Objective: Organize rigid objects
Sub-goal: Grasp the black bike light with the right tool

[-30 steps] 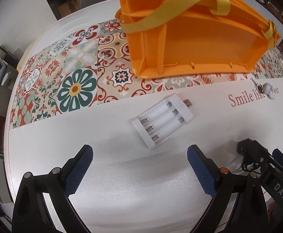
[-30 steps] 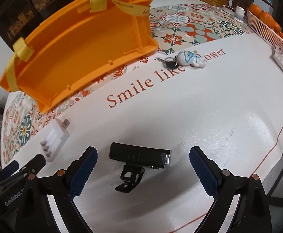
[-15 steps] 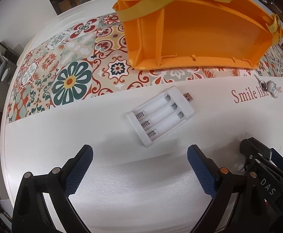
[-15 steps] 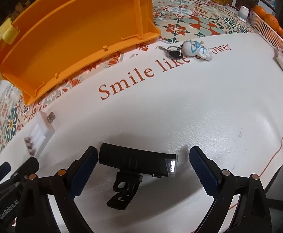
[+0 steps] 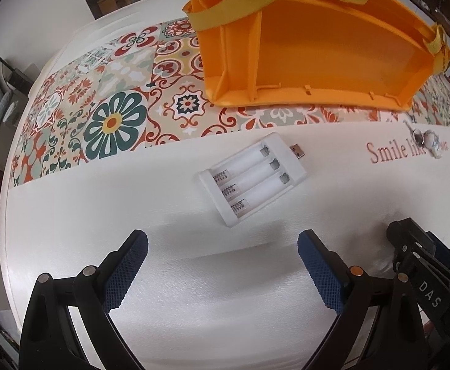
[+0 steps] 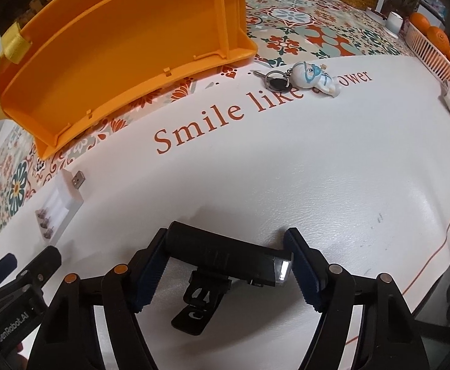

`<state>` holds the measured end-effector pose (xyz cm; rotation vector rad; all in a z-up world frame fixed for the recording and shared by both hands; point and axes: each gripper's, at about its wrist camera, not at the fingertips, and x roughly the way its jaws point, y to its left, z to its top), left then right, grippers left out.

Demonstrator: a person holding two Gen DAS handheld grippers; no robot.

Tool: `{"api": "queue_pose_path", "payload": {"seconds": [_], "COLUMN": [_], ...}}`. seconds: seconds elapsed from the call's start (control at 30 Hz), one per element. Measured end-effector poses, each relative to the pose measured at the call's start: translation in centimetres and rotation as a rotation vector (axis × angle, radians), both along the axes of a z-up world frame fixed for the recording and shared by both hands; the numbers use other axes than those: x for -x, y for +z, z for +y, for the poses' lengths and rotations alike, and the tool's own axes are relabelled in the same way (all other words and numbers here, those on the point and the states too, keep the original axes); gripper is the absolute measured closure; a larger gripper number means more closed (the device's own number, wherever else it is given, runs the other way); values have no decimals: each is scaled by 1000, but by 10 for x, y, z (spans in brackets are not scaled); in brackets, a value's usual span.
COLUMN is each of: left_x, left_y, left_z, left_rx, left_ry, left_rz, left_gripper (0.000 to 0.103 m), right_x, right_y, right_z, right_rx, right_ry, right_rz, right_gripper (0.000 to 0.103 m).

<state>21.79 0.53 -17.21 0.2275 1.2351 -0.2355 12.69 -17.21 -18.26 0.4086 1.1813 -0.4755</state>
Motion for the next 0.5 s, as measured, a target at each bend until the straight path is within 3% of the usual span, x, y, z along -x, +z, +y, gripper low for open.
{"api": "queue_pose_path", "payload": {"seconds": [0.3, 0.5], "left_x": [6, 13], "left_y": [7, 12], "left_z": [-4, -7], "left_rx": [43, 54], "left_ry": [29, 82], "left_rz": [-38, -121], "left_gripper": [4, 4], "right_x": [-5, -16], "right_y": [25, 34], "right_z": [-2, -5], "right_rx": [44, 89], "right_ry": [85, 187], "right_rz": [-57, -87], "right_gripper": [29, 29]}}
